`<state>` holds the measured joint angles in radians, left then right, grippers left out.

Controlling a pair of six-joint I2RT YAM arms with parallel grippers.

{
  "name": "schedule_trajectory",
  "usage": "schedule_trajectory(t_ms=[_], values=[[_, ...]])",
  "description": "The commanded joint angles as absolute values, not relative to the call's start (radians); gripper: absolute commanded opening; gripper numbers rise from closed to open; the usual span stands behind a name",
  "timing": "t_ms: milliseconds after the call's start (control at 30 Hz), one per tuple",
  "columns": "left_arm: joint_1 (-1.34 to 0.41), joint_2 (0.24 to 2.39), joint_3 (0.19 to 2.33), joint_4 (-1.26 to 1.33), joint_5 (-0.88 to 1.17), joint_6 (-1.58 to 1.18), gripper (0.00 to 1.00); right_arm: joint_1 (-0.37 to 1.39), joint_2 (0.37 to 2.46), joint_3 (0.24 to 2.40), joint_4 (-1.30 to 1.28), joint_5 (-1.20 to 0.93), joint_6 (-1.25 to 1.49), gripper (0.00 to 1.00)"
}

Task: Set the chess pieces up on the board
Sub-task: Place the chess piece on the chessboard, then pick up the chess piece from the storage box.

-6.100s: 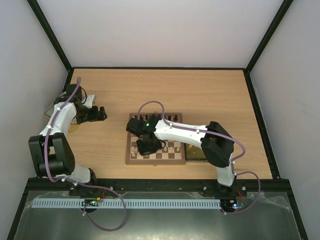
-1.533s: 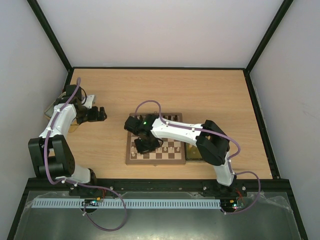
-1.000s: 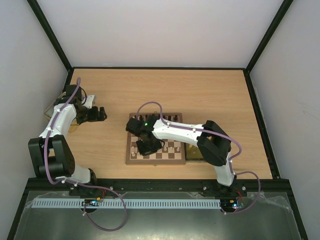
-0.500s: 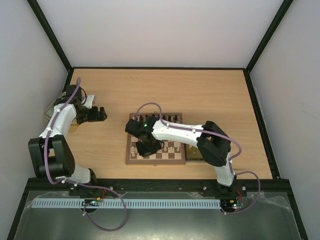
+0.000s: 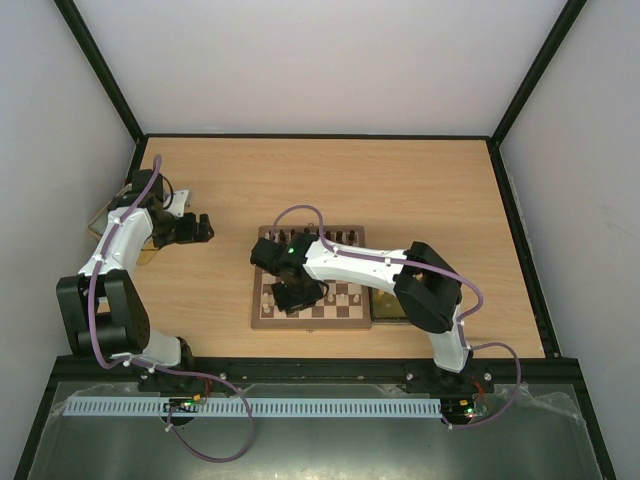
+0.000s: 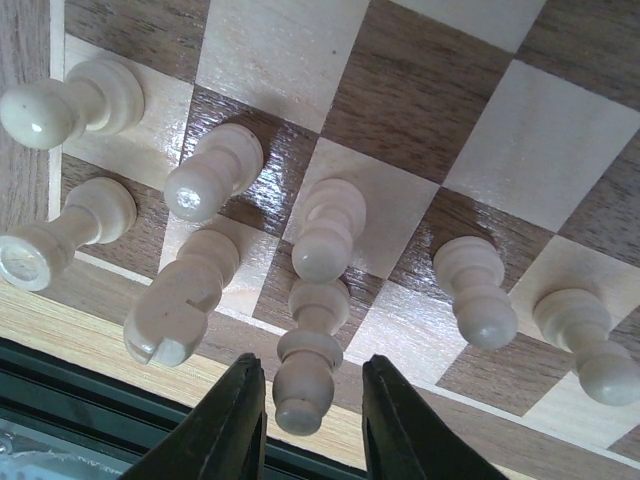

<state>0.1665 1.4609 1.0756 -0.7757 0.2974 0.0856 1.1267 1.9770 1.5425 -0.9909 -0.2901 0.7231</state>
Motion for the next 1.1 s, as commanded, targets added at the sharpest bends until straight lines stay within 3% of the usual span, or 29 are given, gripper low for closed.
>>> schedule_trajectory(t_ms=[0,300,533,767,1067], values=[[0.165,1.450,1.063,-0.781,0.304,0.083,0.99,1.133,1.947,1.560,-1.031,-0.270,0.729,0.27],[0.164,1.450,1.062,-0.782,0.303,0.082,1.00,1.104,1.899,1.622,-1.096,-0.237,0.734,0.28],[0.164,1.450,1.062,-0.781,0.302,0.082,0.99,0.986,1.776,1.614,-1.104,-0.219,0.745,0.29],[0.164,1.448,1.058,-0.777,0.304,0.083,0.99,0.695,1.563,1.286,-1.044,-0.032,0.757,0.29],[0.164,1.458,1.058,-0.778,0.302,0.083,1.00,0.366,1.380,0.994,-0.896,-0.038,0.770,0.28]])
